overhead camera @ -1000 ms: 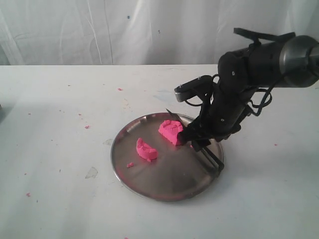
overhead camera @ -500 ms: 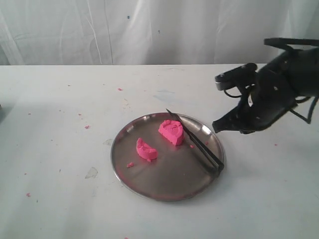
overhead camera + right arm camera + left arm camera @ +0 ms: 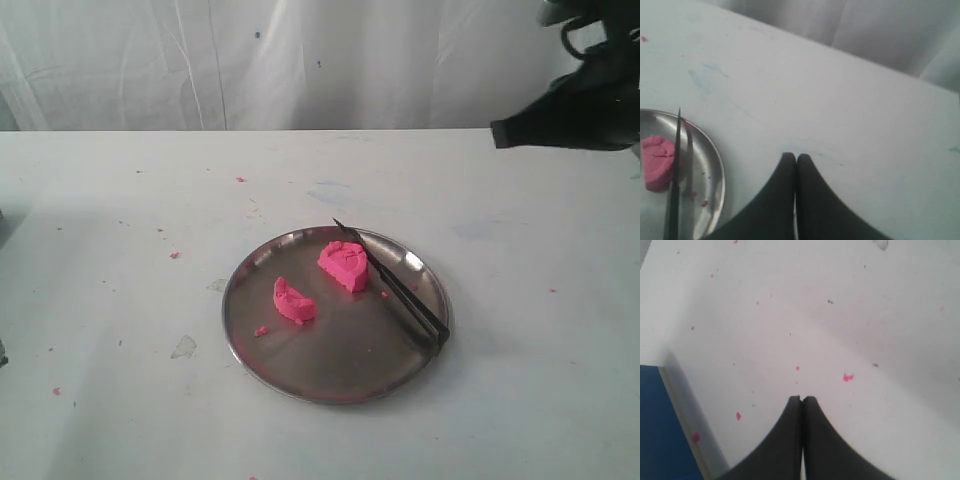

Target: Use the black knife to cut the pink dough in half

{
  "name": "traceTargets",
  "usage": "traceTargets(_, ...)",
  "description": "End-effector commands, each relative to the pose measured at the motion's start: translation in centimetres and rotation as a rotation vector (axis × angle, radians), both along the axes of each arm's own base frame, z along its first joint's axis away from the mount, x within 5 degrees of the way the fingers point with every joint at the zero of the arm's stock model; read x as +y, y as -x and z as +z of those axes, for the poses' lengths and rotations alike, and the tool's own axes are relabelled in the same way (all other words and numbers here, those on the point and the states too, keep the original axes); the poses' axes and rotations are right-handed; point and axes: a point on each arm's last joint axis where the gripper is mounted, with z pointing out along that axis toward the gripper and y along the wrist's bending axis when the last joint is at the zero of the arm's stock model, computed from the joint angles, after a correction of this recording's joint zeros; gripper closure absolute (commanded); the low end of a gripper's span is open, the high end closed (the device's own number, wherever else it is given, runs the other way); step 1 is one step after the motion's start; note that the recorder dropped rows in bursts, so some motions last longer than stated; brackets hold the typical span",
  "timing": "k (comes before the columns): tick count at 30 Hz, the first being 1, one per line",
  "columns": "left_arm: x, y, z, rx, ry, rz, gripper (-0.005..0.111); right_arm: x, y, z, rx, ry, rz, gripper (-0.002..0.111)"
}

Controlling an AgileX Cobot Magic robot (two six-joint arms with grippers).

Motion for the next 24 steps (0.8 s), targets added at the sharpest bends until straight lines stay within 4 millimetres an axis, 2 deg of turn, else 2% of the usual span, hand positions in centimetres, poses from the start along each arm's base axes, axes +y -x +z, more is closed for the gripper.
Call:
traceTargets(1, -0.5, -0.2, 0.4, -0.058, 0.064, -0.026, 0.107, -2.0, 2.3, -2.0, 0.149, -0.037, -0.155, 0.108)
traceTargets(3, -0.6, -0.2, 0.4, -0.068, 0.069, -0.034, 0.107, -2.2, 3.8, -1.9, 0.138, -0.149, -0.215, 0.108)
traceTargets(7, -0.9, -0.6, 1.3, -0.115, 0.092, -0.051, 0.107, -2.2, 8.0, -0.5, -0.057, -0.216, -0.143, 0.108)
traceTargets(13, -1.5, -0.7, 2.8, -0.218, 0.210, -0.067, 0.107, -3.2, 13.5, 1.6, -0.328, -0.158, -0.044, 0.108)
traceTargets(18, -1.6, -0.8, 2.9, -0.232, 0.219, -0.077, 0.107, -3.7, 15.5, 1.0, -0.356, -0.167, -0.046, 0.108)
traceTargets(24, -1.6, -0.8, 2.9, -0.232, 0.219, -0.077, 0.107, -3.9, 16.1, 0.9, -0.347, -0.164, -0.054, 0.108)
